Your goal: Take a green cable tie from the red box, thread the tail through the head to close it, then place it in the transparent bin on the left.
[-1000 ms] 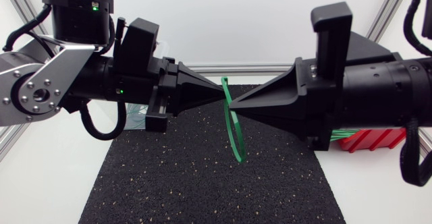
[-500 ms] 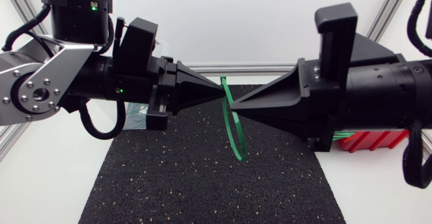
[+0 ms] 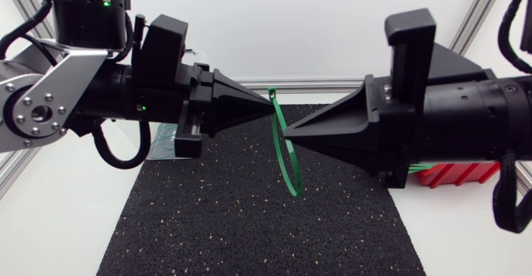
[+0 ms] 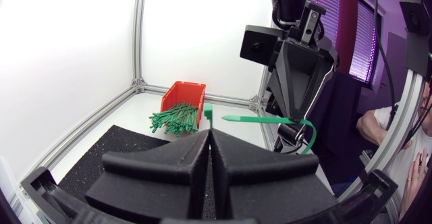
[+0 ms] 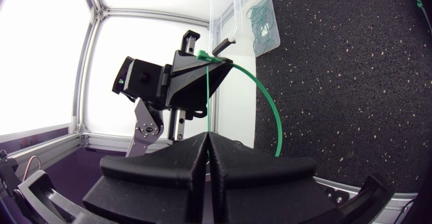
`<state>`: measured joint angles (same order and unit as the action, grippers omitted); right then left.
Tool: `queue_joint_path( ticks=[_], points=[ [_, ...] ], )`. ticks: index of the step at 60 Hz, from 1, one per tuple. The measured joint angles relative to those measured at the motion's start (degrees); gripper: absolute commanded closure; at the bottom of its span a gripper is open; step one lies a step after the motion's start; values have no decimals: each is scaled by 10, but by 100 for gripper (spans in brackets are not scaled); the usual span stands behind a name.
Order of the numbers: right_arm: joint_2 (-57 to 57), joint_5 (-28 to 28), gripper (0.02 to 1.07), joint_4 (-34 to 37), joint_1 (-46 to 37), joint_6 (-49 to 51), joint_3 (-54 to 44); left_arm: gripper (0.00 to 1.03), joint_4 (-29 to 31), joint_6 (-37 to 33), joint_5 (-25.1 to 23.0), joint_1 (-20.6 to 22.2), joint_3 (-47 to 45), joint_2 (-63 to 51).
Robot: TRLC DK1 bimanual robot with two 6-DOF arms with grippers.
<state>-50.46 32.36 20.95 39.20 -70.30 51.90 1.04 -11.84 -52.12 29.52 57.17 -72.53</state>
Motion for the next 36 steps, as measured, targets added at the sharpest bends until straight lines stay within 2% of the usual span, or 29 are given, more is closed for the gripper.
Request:
queue_joint_path(
  ticks=[36],
  points=[
    [0,0,102,0,0,0,0,100,0,-7,1,2,0,3]
  ],
)
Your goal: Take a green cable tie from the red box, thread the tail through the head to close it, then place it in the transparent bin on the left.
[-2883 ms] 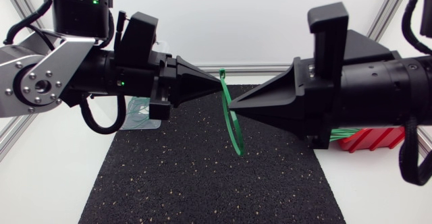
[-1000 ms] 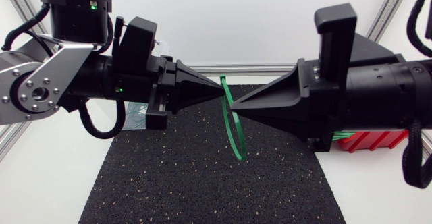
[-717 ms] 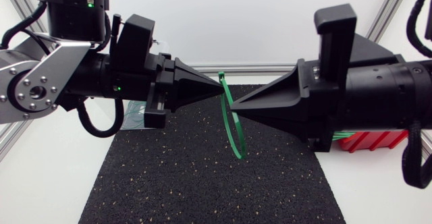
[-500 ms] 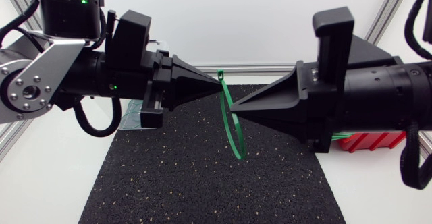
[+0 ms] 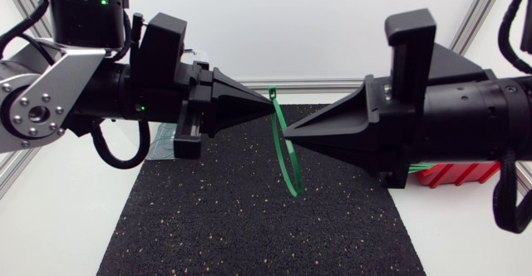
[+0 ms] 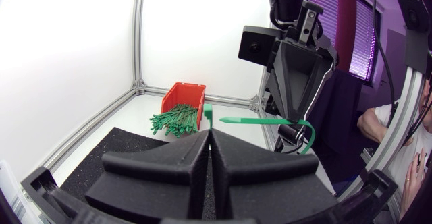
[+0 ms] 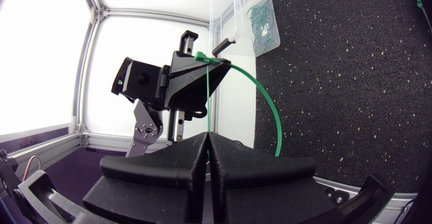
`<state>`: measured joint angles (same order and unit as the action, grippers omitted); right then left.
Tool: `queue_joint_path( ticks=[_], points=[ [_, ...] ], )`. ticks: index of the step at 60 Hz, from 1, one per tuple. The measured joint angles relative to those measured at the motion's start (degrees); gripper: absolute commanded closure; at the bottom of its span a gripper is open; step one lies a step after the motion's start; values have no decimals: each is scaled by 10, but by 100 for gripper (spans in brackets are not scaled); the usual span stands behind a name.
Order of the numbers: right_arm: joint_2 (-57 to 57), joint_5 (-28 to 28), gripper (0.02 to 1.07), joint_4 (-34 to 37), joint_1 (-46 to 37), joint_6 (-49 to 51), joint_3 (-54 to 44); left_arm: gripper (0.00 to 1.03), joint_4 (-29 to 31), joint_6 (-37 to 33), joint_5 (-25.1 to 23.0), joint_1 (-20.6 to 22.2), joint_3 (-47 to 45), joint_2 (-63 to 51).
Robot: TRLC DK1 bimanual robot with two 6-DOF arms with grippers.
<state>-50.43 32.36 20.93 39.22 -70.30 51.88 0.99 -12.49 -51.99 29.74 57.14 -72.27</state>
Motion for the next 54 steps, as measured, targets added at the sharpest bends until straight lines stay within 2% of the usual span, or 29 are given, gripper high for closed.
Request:
queue_joint_path(
  ticks=[54],
  points=[
    [6,0,102,-2,-2,0,0,100,-5,-11,0,15,-22,8]
  ],
)
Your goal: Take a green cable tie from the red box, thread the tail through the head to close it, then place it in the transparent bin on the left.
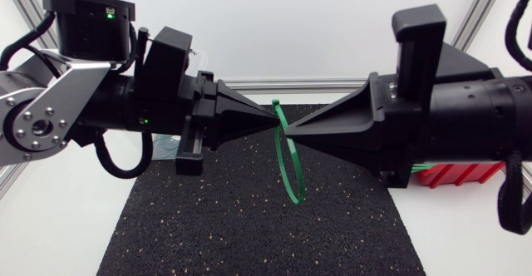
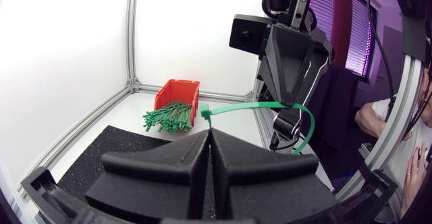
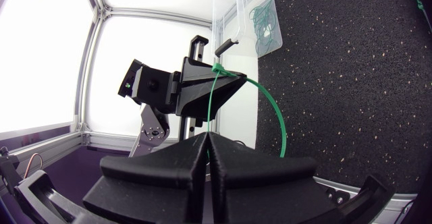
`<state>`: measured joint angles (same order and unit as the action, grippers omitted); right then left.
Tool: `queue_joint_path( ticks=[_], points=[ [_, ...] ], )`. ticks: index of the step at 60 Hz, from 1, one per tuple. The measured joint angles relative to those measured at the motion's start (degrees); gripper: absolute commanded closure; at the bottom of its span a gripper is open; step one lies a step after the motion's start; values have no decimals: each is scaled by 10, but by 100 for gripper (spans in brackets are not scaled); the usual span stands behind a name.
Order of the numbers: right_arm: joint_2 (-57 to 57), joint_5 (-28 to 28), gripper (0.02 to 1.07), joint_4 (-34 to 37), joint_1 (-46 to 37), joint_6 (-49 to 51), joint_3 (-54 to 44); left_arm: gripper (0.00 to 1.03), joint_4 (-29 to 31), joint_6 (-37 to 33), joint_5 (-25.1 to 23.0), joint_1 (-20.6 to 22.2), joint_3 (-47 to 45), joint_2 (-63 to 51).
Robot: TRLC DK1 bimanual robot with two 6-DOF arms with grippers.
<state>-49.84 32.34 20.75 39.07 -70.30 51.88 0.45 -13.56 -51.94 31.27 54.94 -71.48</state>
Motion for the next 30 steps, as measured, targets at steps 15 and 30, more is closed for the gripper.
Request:
queue_joint_path(
  ticks=[15,30],
  points=[
    [0,0,102,0,-2,0,0,100,-1,0,4,0,0,0],
    [0,0,102,0,-2,0,0,100,-3,0,4,0,0,-2]
  ],
)
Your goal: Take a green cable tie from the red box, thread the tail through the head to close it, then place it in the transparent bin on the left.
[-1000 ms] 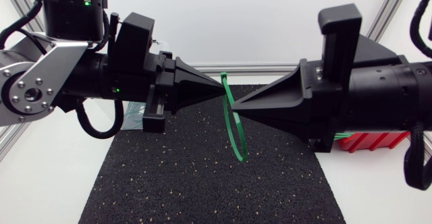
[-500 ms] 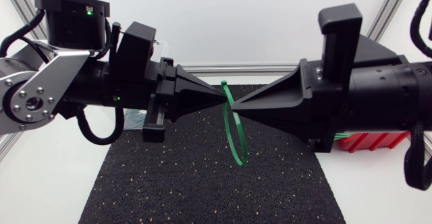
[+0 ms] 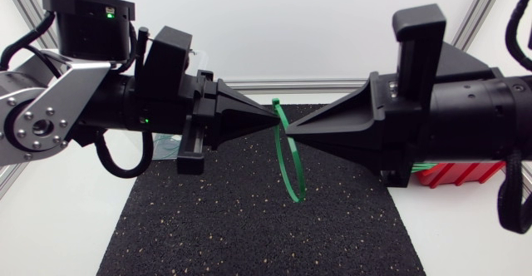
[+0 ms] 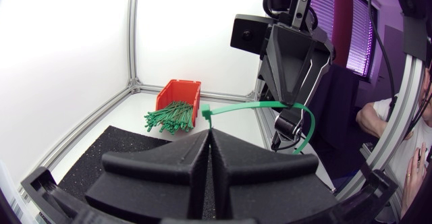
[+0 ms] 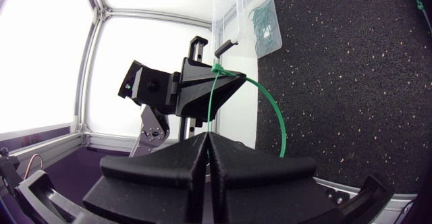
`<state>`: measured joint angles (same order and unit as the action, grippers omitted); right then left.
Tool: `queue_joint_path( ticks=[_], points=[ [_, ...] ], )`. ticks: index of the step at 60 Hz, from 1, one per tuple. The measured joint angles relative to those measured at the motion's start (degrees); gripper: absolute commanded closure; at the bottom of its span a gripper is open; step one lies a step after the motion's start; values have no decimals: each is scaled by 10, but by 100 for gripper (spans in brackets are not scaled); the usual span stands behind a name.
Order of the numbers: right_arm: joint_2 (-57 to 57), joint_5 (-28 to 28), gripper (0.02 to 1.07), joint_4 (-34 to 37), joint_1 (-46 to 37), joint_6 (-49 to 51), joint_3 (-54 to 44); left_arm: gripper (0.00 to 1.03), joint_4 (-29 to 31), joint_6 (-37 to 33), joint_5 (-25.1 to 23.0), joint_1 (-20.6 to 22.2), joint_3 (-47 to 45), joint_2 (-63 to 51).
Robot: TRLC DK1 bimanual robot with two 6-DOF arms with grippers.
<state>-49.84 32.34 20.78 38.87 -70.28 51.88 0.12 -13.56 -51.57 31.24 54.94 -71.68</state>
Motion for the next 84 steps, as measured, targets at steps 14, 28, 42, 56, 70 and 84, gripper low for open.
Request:
queue_joint_path(
  ticks=[14,28,42,56,70,84],
  points=[
    [0,0,102,0,0,0,0,100,0,0,0,0,0,-2],
    [0,0,102,0,0,3,0,100,-2,-2,1,-1,0,-3],
    [0,0,102,0,0,4,-1,100,-2,-2,7,-8,0,-3],
    [0,0,102,0,0,4,-2,100,-2,-2,7,-9,0,-3],
    [0,0,102,0,6,5,-2,100,-3,-2,7,-10,7,-15],
    [0,0,102,0,12,5,-2,100,-5,-2,9,-20,16,-27]
  ],
)
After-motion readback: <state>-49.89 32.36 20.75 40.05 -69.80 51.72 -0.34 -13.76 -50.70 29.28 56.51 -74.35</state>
